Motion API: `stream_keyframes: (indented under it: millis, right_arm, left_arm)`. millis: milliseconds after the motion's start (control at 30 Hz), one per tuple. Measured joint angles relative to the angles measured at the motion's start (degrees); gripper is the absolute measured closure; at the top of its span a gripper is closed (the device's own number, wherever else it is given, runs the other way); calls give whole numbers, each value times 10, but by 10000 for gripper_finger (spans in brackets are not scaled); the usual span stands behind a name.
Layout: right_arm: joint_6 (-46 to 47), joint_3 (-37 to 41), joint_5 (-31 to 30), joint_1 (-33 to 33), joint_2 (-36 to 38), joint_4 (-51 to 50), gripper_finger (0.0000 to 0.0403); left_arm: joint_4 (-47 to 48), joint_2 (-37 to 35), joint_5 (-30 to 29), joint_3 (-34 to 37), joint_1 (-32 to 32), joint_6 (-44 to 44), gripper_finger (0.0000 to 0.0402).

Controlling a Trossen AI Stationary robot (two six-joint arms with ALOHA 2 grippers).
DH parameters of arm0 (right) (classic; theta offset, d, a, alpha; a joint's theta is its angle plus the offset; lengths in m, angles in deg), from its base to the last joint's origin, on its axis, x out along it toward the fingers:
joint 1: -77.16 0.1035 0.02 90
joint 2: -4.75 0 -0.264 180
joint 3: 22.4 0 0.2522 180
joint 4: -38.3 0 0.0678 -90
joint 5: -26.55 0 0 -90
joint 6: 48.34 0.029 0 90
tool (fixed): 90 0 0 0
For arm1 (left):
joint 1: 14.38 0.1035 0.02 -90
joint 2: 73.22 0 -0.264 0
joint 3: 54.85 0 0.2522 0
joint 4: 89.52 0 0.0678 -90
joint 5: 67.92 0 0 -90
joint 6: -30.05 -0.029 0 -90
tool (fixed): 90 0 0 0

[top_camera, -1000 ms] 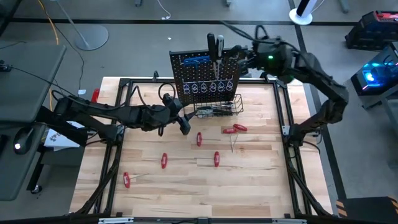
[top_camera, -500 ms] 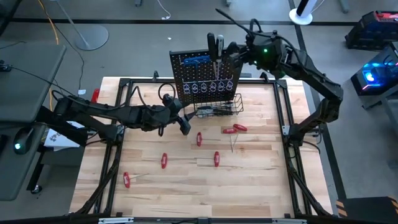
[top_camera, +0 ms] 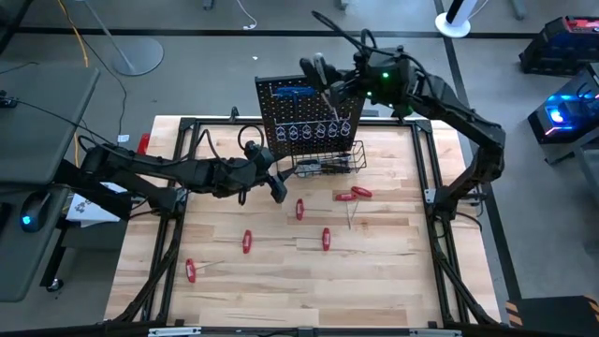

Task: Hang tools onto peg board
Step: Hang the black screwdriver on the pegboard

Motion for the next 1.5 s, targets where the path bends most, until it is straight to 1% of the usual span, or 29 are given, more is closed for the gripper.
stream_keyframes:
  millis: [333,467,633,700,833,967,1000,1067,1133,1167,1267,1333,1433,1500]
  right_arm:
    - [0,0,-1,1,9,-5,403]
    - [-2,-1,-28,1,21,-6,403]
    - [-8,-1,-41,1,38,-7,403]
    - [-21,-1,-57,1,47,-7,403]
    - [-30,-1,-70,1,73,-17,403]
    - [-31,-1,-42,7,105,-55,403]
    - [-35,-1,-36,12,114,-68,403]
    - [-52,-1,-30,29,132,-89,403]
    - [-60,-1,-29,51,151,-103,403]
    - [-59,-1,-30,62,160,-113,403]
    - [-20,-1,-30,99,181,-161,403]
    - [24,-1,-38,129,186,-222,403]
    - [93,-1,-70,182,180,-318,403]
    - [132,0,-104,217,173,-365,403]
  left_arm:
    - [0,0,0,0,-1,10,172]
    - [0,0,0,0,-1,10,172]
    - [0,0,1,0,-1,10,172]
    - [5,0,17,0,-1,10,172]
    - [48,0,57,0,-11,16,172]
    - [130,0,83,0,-35,85,172]
    - [147,2,90,1,-44,105,172]
    - [140,5,109,17,-65,128,172]
    - [107,6,130,52,-86,149,172]
    - [74,7,141,73,-93,162,172]
    - [-18,10,176,129,-97,220,172]
    - [-61,17,199,151,-89,249,172]
    - [-59,18,224,161,-77,254,172]
    - [-42,14,235,160,-70,249,172]
